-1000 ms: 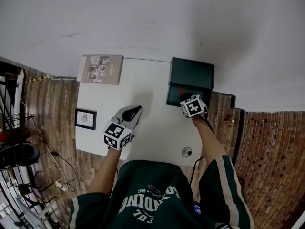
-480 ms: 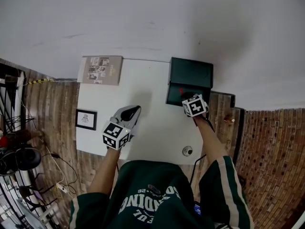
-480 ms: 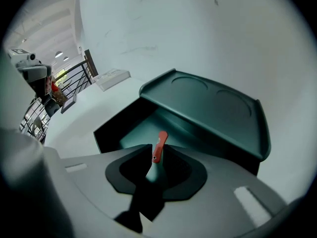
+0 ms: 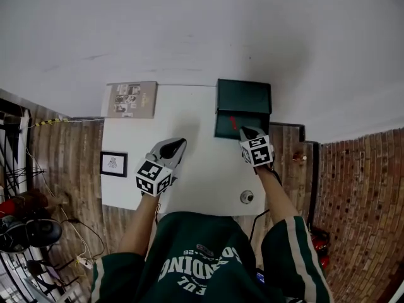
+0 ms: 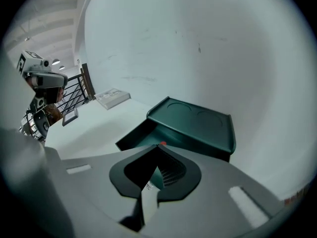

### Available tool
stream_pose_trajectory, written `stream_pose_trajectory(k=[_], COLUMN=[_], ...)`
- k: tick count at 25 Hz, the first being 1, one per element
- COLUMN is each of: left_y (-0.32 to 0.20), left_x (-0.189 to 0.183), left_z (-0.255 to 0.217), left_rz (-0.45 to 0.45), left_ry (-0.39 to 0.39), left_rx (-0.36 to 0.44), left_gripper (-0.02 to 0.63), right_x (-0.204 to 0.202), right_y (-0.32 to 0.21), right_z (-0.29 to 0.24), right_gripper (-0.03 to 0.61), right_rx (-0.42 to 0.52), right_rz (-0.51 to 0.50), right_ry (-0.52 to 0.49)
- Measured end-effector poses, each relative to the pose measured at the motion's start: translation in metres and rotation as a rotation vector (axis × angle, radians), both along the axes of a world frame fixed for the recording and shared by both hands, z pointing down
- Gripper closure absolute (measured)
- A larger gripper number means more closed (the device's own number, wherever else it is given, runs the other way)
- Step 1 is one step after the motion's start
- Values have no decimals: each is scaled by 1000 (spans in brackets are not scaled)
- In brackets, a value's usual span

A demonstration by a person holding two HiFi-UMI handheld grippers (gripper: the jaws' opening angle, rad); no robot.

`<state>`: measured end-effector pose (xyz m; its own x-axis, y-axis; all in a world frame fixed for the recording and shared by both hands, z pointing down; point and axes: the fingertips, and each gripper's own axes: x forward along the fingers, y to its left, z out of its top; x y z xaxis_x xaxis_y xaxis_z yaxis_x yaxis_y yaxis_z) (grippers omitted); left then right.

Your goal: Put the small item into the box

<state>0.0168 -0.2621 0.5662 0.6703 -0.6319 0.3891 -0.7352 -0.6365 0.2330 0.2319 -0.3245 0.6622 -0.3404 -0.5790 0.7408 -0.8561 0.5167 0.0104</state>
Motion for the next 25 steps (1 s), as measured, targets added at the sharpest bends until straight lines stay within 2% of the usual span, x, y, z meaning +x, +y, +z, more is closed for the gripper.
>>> stream_pose_trajectory(k=[9,15,21,25], left_y=[2,4,5,5], left_x=[10,11,11,11], left_z=[-33,-57,-66,-69], left_rz=[25,31,42,42], left_ry=[26,46,55,63], left_rx=[83,141,161,175], left_gripper=[561,561,561,561], right_x=[2,-12,-24,-25], right_y=[36,54,65,66], right_z=[-72,-132,-176,-176], right_gripper=[577,577,577,577], right_rx=[246,393,487,492], right_rz=[107,125,129,138], right_ry=[-141,-199,-276,-271])
